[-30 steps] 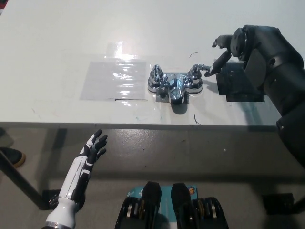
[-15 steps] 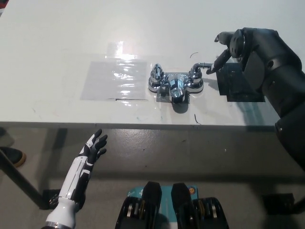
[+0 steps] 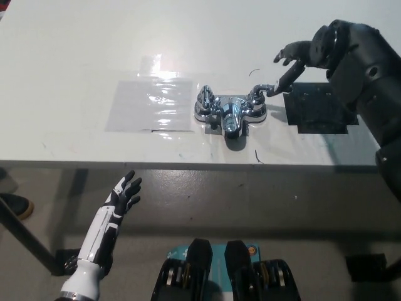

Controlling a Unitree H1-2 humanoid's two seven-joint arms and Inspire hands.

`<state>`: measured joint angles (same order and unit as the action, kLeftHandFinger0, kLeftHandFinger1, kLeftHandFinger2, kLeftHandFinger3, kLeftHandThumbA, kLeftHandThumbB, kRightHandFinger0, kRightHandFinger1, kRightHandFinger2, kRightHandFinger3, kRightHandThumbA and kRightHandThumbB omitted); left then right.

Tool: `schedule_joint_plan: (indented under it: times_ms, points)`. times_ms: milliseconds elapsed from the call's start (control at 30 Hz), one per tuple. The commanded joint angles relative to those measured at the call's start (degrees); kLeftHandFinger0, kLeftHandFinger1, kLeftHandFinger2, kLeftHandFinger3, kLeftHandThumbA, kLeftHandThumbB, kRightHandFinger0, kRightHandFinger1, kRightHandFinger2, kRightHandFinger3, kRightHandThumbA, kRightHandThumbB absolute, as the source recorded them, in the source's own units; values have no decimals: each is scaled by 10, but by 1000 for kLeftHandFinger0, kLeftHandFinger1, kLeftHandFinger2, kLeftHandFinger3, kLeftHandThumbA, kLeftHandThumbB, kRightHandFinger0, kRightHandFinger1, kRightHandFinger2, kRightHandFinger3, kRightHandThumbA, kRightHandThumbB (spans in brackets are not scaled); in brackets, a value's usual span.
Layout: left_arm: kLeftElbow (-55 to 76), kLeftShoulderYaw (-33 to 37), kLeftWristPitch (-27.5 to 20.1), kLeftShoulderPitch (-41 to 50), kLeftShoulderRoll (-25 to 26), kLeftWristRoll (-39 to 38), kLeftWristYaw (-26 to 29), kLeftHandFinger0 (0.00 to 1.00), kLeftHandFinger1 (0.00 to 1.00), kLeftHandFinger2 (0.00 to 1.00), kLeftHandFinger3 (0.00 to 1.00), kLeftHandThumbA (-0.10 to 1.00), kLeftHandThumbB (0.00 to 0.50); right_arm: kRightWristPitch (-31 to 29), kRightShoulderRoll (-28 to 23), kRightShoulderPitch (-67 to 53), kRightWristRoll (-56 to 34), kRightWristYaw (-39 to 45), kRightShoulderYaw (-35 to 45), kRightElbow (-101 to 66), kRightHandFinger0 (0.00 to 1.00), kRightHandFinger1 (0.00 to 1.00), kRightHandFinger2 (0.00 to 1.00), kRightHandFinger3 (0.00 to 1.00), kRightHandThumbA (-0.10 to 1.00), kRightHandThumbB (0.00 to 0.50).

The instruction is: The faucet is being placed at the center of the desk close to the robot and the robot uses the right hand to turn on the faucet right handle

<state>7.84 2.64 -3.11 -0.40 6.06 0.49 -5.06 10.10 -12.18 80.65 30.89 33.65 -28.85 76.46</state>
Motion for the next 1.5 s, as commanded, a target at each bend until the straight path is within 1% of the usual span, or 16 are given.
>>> schedule_joint_plan:
  times_ms: [0,133,167,300,400,433,500,633,667,833,1000,1033,1100,1233,1400,1467]
  points:
    - [14,-2,0,-16,7,-1,-5,1000,1000,1000,1000,979,131,69,-89,42,-199,257,123,-259,1000,1000,1000,1000,648,500]
    - [13,-5,4,-19,3,-9,-5,1000,1000,1000,1000,950,130,130,-132,50,-220,257,164,-374,1000,1000,1000,1000,737,500]
    - [12,-6,4,-19,4,-7,-4,1000,1000,1000,1000,950,129,152,-144,54,-231,249,185,-404,1000,1000,1000,1000,675,500]
    - [9,-6,3,-24,4,-3,-2,1000,1000,1000,1000,967,140,168,-179,61,-233,199,247,-482,1000,1000,1000,1000,649,500]
    - [9,-7,6,-26,4,-3,-1,1000,1000,1000,1000,974,149,144,-196,44,-208,145,267,-559,1000,1000,1000,1000,857,500]
    - [5,-8,5,-34,4,1,2,1000,1000,1000,1000,988,152,104,-212,37,-141,92,254,-604,1000,1000,1000,1000,1000,490]
    - [-1,-9,-4,-41,5,1,3,1000,1000,1000,1000,990,145,69,-220,18,-84,22,267,-674,1000,1000,1000,1000,1000,395]
    - [1,-10,-3,-46,7,-5,-1,1000,1000,1000,1000,986,116,84,-176,-63,-116,-49,373,-863,1000,1000,1000,1000,1000,336]
    - [2,-11,-1,-47,9,-6,-2,1000,1000,1000,1000,988,117,78,-157,-98,-142,-59,403,-930,1000,1000,1000,1000,1000,298]
    - [-1,-12,-2,-56,12,-8,-4,1000,1000,1000,1000,993,108,51,-103,-222,-205,-91,471,-1105,1000,1000,1000,1000,1000,250]
    - [-16,-22,-16,-74,22,-20,-7,1000,1000,1000,1000,1000,92,6,-27,-386,-252,-142,487,-1243,1000,1000,1000,1000,1000,248]
    - [-12,-28,-9,-76,24,-34,-10,1000,1000,1000,1000,1000,98,16,-3,-430,-266,-149,482,-1269,1000,1000,1000,1000,1000,288]
    - [-9,-36,-2,-83,25,-38,-6,1000,1000,1000,1000,1000,121,11,20,-493,-277,-154,474,-1286,1000,1000,1000,1000,1000,309]
    - [-14,-50,6,-100,34,-45,0,1000,1000,1000,1000,1000,134,-62,54,-604,-306,-159,467,-1240,1000,1000,1000,1000,1000,313]
    - [-19,-63,-4,-108,42,-50,4,1000,1000,1000,1000,1000,92,-101,85,-665,-328,-155,469,-1184,1000,1000,1000,1000,1000,282]
    - [-20,-67,-9,-107,43,-47,7,1000,1000,1000,1000,1000,75,-105,99,-676,-342,-152,470,-1171,1000,1000,1000,1000,1000,297]
